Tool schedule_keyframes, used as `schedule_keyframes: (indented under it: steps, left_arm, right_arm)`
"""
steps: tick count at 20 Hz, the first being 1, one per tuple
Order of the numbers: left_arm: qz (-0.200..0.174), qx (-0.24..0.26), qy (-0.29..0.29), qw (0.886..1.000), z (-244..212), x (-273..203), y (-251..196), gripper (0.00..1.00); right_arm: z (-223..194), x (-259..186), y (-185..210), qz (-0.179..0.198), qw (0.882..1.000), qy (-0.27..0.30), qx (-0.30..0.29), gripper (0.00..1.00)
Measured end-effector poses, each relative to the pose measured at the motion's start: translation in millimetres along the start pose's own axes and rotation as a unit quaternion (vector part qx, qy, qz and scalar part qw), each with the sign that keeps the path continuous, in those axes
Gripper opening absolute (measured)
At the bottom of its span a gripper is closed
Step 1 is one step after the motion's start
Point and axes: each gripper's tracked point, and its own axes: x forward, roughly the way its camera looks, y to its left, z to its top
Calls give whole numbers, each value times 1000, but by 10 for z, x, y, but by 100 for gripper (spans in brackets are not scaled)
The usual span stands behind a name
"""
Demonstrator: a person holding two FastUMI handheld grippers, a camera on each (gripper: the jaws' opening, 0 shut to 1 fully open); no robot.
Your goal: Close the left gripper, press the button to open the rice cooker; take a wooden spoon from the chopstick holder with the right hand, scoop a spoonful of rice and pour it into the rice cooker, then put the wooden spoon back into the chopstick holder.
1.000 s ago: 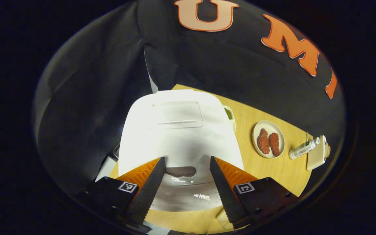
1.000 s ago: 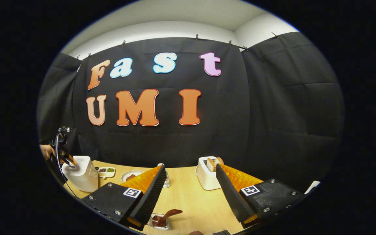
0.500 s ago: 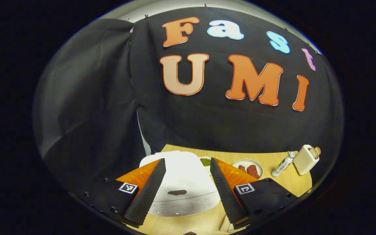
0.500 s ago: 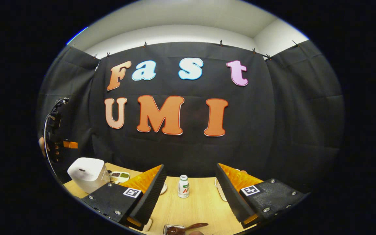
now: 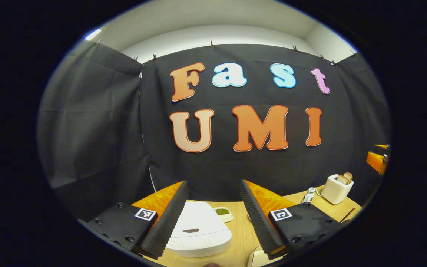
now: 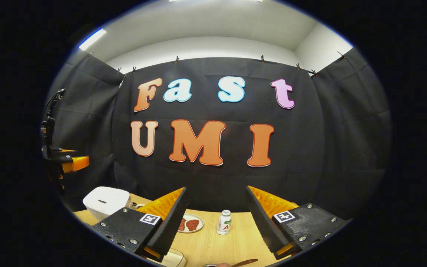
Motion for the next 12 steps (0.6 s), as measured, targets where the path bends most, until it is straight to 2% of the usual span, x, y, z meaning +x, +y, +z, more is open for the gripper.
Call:
schedule_keyframes:
  steps: [1,2,3,6,11,12]
  left_arm:
    - [-4,6,-7,1000,-3,-36,-52,97]
    - [-7,11,-11,1000,11,-52,-83,97]
    - [-7,18,-15,1000,20,-68,-103,97]
    - [-14,23,-26,999,60,-81,-194,98]
    - [-21,14,-45,999,150,-122,-336,97]
    - [-24,13,-46,999,154,-140,-381,97]
  right_arm:
    - [-26,3,20,3,1000,4,3,95]
    - [-35,8,26,4,1000,5,6,100]
    - [-24,3,37,6,1000,4,8,95]
    - [25,28,45,8,1000,-8,9,95]
    - [12,69,87,13,1000,-15,9,100]
    - [-8,76,111,16,1000,-14,12,95]
